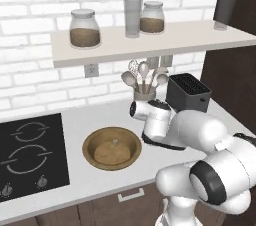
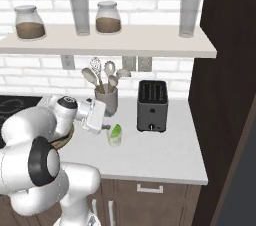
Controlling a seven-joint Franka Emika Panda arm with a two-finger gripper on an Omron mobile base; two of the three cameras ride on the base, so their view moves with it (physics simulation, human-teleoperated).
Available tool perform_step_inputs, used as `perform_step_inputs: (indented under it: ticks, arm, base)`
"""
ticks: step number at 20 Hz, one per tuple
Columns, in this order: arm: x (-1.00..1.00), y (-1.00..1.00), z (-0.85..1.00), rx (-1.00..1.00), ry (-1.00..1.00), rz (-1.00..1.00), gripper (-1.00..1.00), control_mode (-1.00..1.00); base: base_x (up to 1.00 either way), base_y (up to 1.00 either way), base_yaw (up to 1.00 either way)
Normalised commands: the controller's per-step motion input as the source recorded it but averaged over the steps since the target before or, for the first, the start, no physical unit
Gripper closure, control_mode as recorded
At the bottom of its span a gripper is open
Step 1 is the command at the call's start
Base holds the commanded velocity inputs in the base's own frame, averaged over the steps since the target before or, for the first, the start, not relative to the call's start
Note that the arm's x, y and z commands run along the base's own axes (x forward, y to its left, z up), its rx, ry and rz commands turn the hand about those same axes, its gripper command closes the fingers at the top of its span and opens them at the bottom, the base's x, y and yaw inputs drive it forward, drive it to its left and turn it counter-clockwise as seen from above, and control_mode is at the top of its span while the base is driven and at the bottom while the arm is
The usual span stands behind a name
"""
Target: Grab a lemon wedge from the fridge and one ice cube from the ice bowl, and put them in the glass of lemonade.
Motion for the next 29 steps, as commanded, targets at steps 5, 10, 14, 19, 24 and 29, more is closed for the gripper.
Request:
perform_step_inputs:
  ticks: [5,10,14,19,24,29]
  arm:
    - [-0.87,0.36,0.88,0.02,-0.07,0.00,-1.00,-1.00]
    - [-0.76,0.33,1.00,0.18,-0.08,0.00,-1.00,-1.00]
    - [-0.54,0.71,0.45,0.04,-0.02,0.00,-1.00,-1.00]
    - [-0.31,0.91,0.03,0.00,0.00,0.00,-1.00,-1.00]
    - [-0.11,0.48,-0.04,0.00,0.00,0.02,-1.00,-1.00]
    - [-0.29,0.84,0.00,-0.01,-0.07,0.00,-1.00,-1.00]
  base:
    - [0.00,0.00,0.00]
    - [0.00,0.00,0.00]
    - [0.00,0.00,0.00]
    - [0.00,0.00,0.00]
    - [0.00,0.00,0.00]
    - [0.00,0.00,0.00]
